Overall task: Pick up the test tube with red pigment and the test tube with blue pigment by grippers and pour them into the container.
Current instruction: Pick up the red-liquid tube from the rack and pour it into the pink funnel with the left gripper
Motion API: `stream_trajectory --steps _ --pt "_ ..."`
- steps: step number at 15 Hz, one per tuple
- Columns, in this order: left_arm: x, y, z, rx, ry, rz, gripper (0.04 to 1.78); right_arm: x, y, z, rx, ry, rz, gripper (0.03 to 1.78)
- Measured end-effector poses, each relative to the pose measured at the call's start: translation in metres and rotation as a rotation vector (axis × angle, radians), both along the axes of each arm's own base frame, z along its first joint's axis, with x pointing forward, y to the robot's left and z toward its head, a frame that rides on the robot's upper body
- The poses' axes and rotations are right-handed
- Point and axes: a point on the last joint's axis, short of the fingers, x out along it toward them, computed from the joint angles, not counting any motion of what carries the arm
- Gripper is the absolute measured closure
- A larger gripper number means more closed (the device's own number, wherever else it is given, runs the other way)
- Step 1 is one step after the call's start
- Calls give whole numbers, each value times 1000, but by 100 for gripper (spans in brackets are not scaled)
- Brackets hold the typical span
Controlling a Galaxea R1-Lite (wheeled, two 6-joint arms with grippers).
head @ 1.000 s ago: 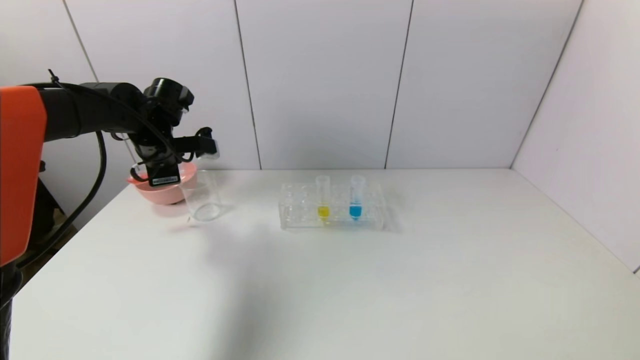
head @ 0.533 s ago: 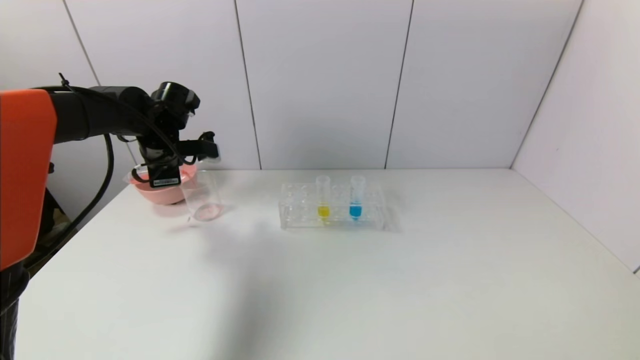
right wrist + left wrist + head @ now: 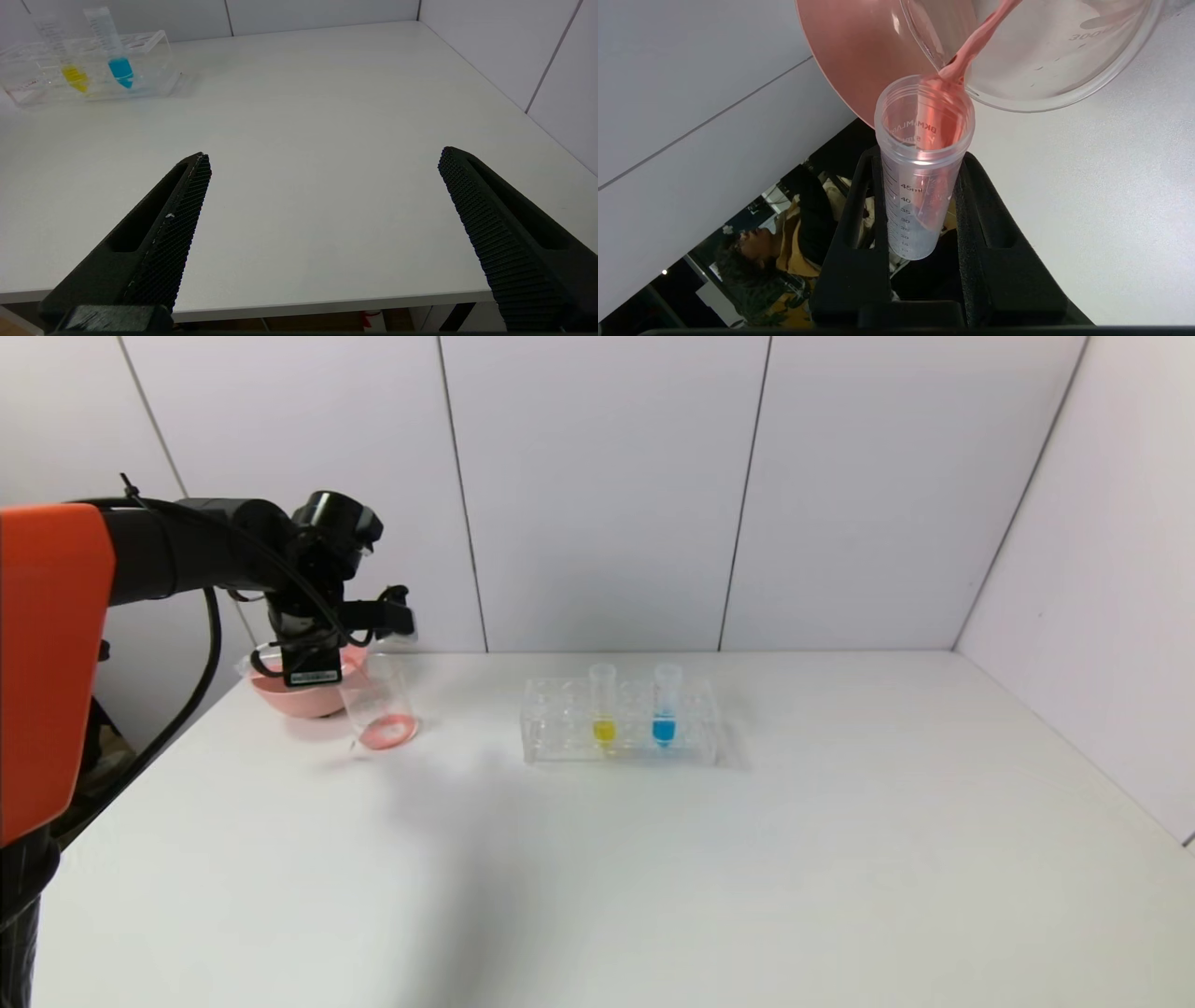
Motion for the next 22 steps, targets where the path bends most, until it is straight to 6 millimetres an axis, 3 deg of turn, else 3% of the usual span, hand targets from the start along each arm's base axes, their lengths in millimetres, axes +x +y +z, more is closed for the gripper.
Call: stream_trajectory --steps 16,22 --pt "-2 -20 0 109 -13 15 139 0 0 0 0 0 0 4" --pt "-2 -16 6 -2 -48 -20 139 0 0 0 0 0 0 4"
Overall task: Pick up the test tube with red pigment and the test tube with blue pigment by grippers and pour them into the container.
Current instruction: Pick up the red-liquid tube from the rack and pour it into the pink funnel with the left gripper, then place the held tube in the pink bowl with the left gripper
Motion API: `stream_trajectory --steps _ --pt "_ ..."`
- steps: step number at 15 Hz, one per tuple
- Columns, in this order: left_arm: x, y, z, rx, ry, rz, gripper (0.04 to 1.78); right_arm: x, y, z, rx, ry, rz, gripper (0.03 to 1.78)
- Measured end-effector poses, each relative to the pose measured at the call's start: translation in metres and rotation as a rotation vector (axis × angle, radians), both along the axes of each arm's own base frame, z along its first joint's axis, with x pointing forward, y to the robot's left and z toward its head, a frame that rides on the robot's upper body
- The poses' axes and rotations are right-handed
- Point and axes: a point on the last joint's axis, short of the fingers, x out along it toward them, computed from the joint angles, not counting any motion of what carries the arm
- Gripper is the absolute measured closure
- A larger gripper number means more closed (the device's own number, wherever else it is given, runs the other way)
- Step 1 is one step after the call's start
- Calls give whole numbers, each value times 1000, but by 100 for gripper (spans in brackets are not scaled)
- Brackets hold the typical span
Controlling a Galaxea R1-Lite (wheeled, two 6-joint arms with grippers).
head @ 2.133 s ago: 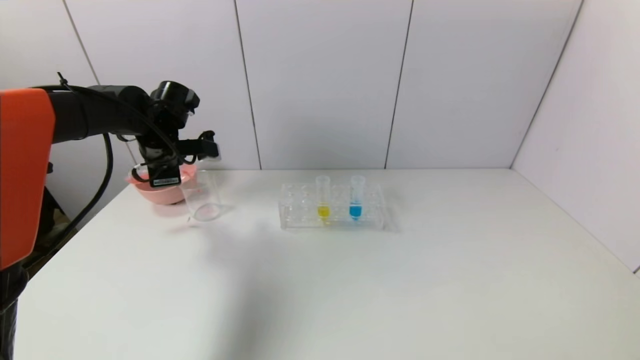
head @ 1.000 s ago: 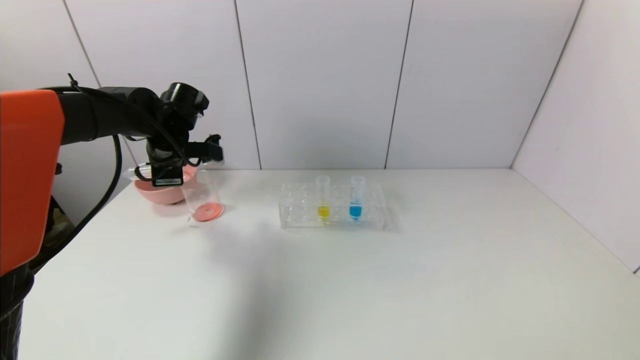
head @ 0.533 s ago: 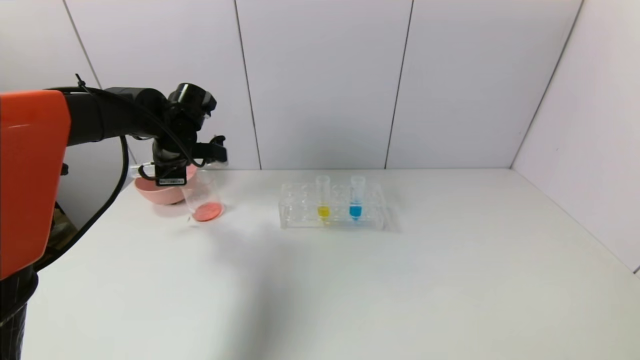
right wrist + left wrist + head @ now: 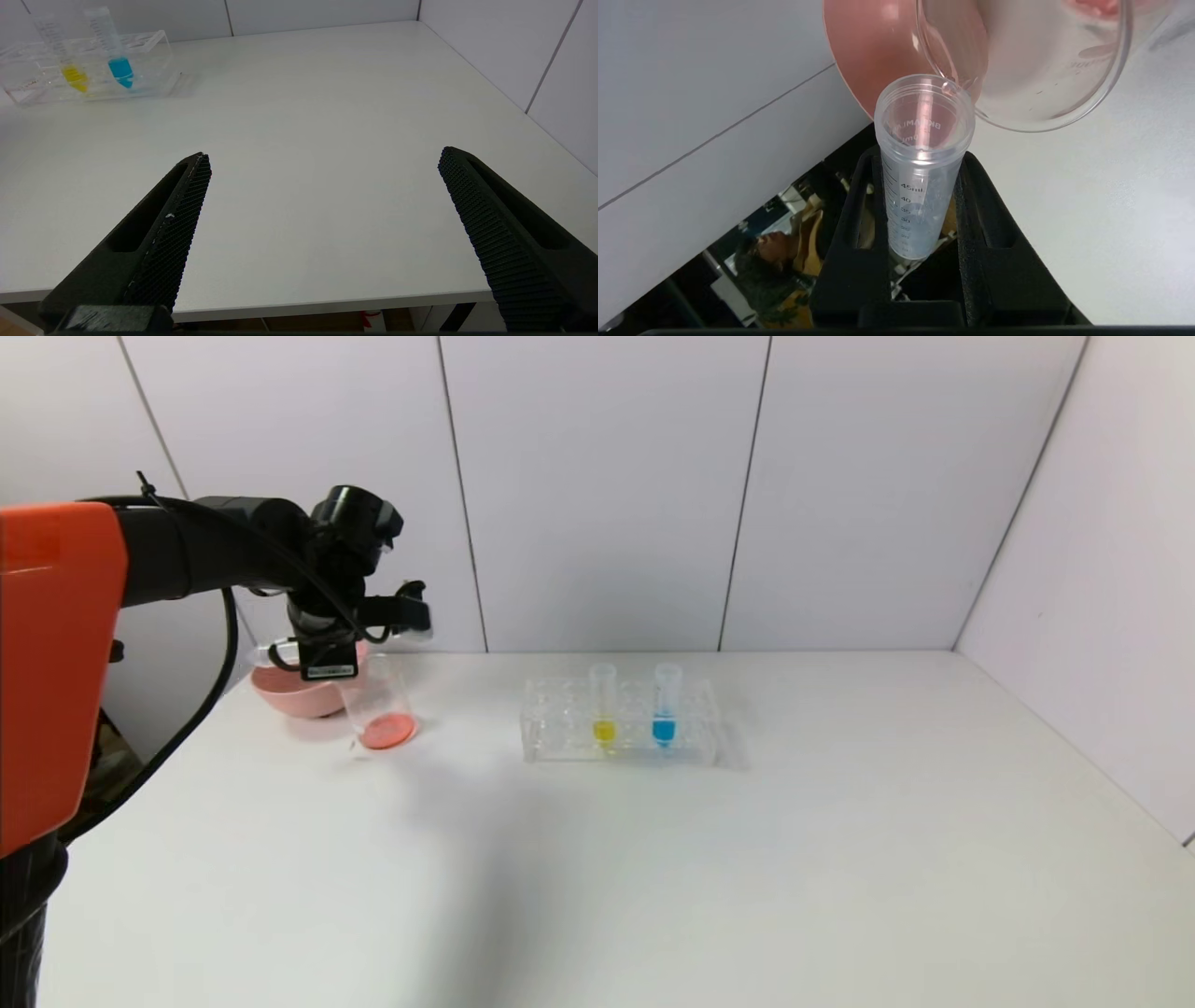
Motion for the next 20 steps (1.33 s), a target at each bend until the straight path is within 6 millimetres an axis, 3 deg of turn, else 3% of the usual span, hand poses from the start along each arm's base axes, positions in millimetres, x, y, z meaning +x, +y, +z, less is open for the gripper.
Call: stream_trajectory --steps 7,11,14,20 --pt "-13 50 27 -634 -104 -52 139 0 0 0 0 0 0 4" --pt "-15 68 42 -973 -321 52 139 0 0 0 0 0 0 4" --pt "-24 74 38 -1117 -488 148 139 0 0 0 0 0 0 4" --pt "-57 81 4 -1255 -927 260 139 0 0 0 0 0 0 4"
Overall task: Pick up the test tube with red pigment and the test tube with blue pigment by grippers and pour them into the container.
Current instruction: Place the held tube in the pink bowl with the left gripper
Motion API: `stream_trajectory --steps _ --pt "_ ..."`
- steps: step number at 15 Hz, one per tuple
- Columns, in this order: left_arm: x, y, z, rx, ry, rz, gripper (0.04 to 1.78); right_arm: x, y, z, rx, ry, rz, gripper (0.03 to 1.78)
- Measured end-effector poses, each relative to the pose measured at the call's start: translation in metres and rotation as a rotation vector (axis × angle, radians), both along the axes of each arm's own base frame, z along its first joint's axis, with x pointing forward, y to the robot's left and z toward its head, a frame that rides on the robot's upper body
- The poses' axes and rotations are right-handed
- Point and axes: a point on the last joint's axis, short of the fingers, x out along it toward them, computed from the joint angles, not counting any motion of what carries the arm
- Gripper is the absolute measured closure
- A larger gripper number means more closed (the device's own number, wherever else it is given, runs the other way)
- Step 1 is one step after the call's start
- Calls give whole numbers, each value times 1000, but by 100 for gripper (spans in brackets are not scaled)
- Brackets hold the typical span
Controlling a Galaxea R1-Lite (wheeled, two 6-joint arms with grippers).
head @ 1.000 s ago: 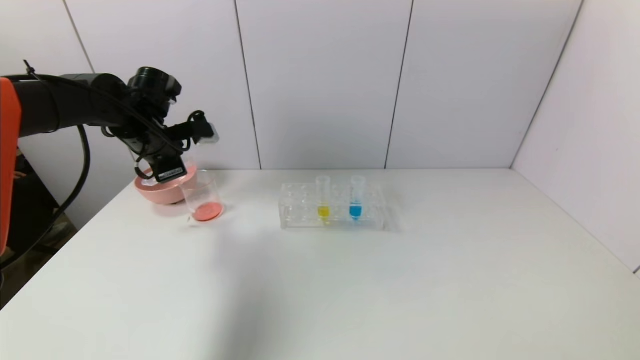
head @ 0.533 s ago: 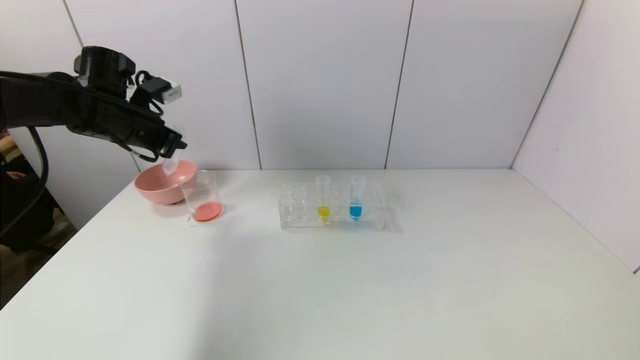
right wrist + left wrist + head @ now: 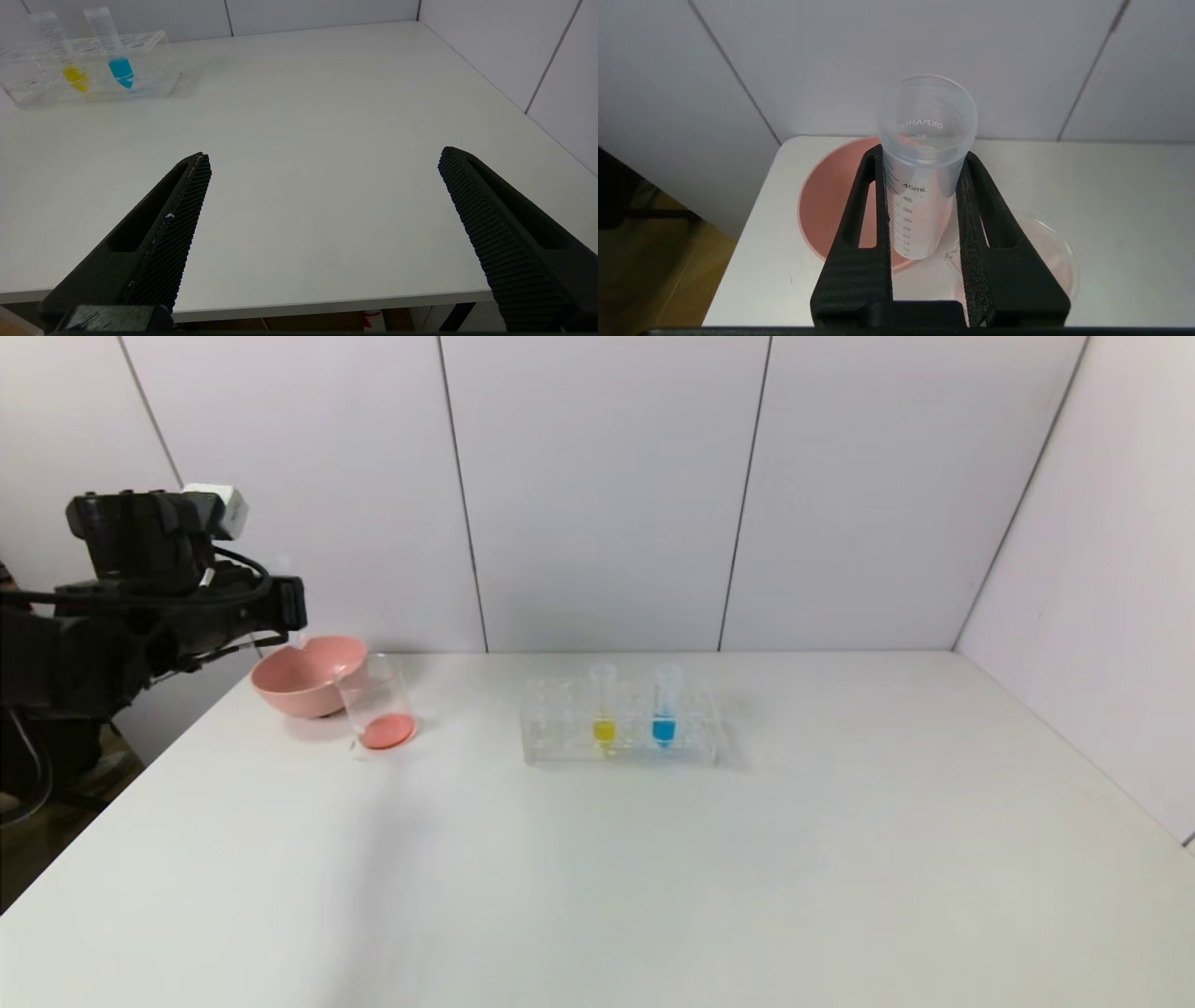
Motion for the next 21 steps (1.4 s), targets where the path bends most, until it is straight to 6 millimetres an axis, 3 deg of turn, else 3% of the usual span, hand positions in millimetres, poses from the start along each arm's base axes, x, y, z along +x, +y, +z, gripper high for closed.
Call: stream_trajectory --steps 4,7,10,15,21 --pt "-25 3 -16 -52 -179 155 139 0 0 0 0 0 0 4" --pt "-28 6 -22 -60 -178 172 139 0 0 0 0 0 0 4" --pt "-12 10 -31 -71 -171 180 139 0 0 0 0 0 0 4" --pt "34 19 -58 -89 -173 195 139 0 0 0 0 0 0 4" --pt "50 21 -78 -109 -145 198 134 0 0 0 0 0 0 4"
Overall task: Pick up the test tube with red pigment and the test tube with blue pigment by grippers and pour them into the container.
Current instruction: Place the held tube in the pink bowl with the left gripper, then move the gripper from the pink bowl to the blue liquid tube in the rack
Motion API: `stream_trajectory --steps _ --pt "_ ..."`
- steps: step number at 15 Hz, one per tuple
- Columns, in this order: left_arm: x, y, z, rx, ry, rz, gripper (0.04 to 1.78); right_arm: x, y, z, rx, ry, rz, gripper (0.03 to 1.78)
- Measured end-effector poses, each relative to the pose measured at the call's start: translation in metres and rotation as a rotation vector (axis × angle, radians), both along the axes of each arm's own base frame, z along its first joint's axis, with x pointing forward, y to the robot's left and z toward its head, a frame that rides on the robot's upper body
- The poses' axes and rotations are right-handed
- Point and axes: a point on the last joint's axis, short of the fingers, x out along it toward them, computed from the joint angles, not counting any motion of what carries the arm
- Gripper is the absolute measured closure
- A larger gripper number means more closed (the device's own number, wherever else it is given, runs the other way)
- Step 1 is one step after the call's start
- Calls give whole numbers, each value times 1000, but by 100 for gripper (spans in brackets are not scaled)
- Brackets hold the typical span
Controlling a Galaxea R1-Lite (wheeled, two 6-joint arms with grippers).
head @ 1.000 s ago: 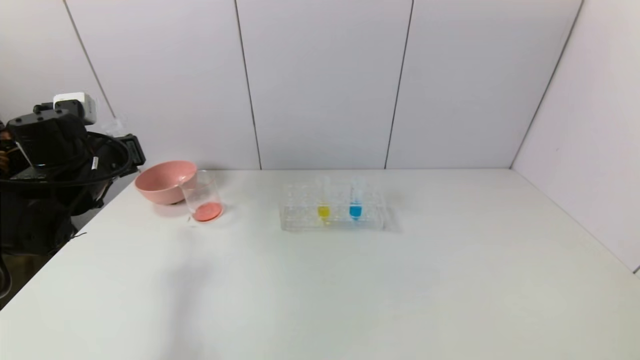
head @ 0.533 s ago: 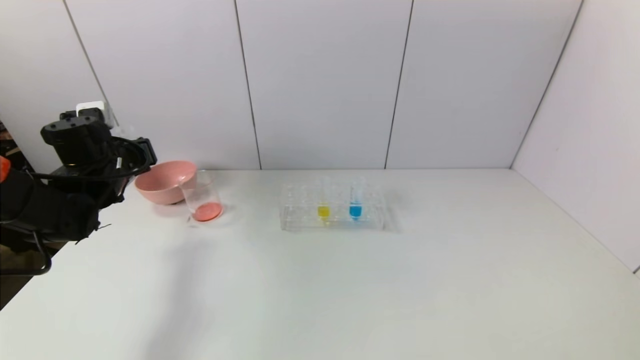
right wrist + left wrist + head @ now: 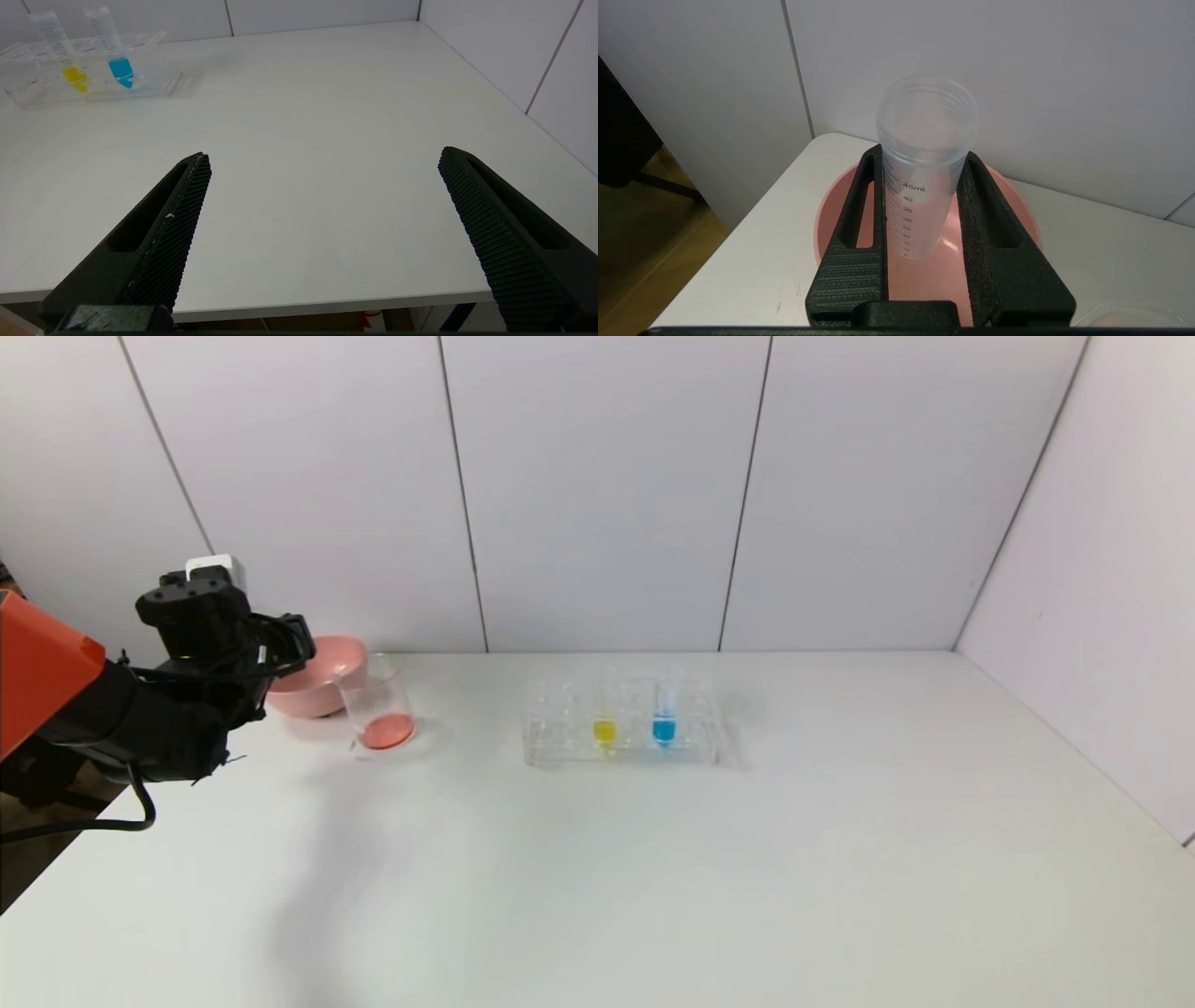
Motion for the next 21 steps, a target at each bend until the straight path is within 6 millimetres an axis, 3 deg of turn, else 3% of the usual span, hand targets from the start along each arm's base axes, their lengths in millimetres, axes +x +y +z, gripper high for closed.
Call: stream_trajectory --steps 3,7,10,12,15,21 --pt "1 0 -2 -9 2 0 107 0 0 0 0 0 0 4" --pt "1 0 -1 -9 -1 1 43 0 0 0 0 0 0 4" --pt "-4 -1 6 -7 -26 -1 14 0 0 0 0 0 0 4" --pt "-16 -9 12 -8 -22 -15 6 0 0 0 0 0 0 4" --pt "-49 -32 21 -10 10 -73 6 0 0 0 0 0 0 4" --pt "-141 -107 25 -26 108 -282 6 0 0 0 0 0 0 4"
